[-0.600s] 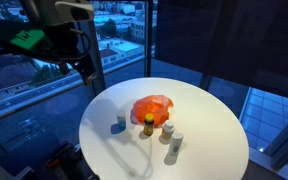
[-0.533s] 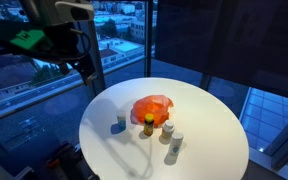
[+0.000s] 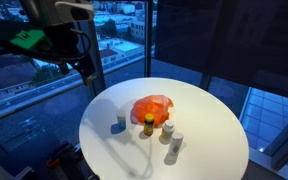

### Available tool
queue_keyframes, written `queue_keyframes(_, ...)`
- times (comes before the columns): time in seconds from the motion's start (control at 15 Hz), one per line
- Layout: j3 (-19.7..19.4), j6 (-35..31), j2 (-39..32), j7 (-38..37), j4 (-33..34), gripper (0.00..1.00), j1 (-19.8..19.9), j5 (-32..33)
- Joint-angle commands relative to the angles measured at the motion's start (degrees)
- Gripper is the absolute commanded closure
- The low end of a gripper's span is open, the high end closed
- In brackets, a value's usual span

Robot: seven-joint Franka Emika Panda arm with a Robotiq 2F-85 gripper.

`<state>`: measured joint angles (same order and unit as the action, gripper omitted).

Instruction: Pick up the yellow and brown bottle and put it in the plastic bag

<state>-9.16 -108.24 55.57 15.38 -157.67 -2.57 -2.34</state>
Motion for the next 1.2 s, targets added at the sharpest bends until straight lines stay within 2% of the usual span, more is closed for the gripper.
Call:
queue_keyframes(0.0,0.28,0.14,-0.08,0.2,0.12,0.0,0.31,-0.25)
queue_keyframes(0.33,1.34,-2.58,-8.44,-0.79,5.94,0.0,-1.33,-1.25)
queue_keyframes(0.6,3.01,-4.59,-16.33,-1.4,13.3,0.0,-2.83,-1.8)
queue_keyframes(0.93,3.82,-1.66,-26.6,-1.42,24.22,0.0,-3.17,-3.34)
queue_keyframes(1.13,4.11,-0.57,-31.66,-1.59,27.96,0.0,-2.33,-4.08)
